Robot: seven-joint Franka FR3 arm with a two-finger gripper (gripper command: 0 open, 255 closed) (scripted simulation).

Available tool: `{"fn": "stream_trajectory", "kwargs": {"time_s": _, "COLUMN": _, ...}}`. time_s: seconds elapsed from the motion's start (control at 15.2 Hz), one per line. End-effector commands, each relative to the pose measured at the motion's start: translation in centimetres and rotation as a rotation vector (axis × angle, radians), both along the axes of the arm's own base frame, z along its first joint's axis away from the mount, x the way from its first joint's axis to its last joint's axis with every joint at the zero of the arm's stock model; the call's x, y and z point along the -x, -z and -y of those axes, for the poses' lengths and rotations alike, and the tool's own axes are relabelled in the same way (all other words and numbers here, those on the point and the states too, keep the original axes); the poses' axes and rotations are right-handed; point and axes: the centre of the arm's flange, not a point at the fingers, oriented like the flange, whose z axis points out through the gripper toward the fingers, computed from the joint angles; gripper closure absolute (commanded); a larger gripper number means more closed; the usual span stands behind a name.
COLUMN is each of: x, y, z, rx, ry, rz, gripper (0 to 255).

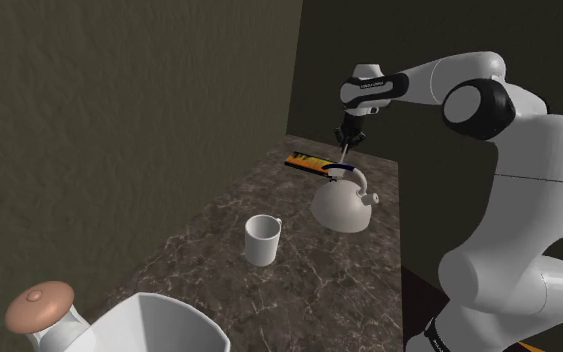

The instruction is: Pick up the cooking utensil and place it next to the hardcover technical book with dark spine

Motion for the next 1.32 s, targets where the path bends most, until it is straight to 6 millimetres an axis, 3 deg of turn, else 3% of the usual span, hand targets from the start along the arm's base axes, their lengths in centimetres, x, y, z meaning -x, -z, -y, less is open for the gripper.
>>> {"fn": "stream_trajectory", "kwargs": {"time_s": 0.0, "x": 0.2, "y": 0.1, "z": 2.8, "rx": 0.0, "ry": -0.001, "rz": 0.0, "gripper": 255}}
{"fn": "stream_trajectory", "kwargs": {"time_s": 0.4, "x": -0.1, "y": 0.1, "z": 10.1, "rx": 0.0, "ry": -0.001, "rz": 0.0, "gripper": 255}}
{"fn": "stream_trajectory", "kwargs": {"time_s": 1.25, "x": -0.1, "y": 7.0, "z": 10.1, "rx": 0.0, "ry": -0.001, "rz": 0.0, "gripper": 255}}
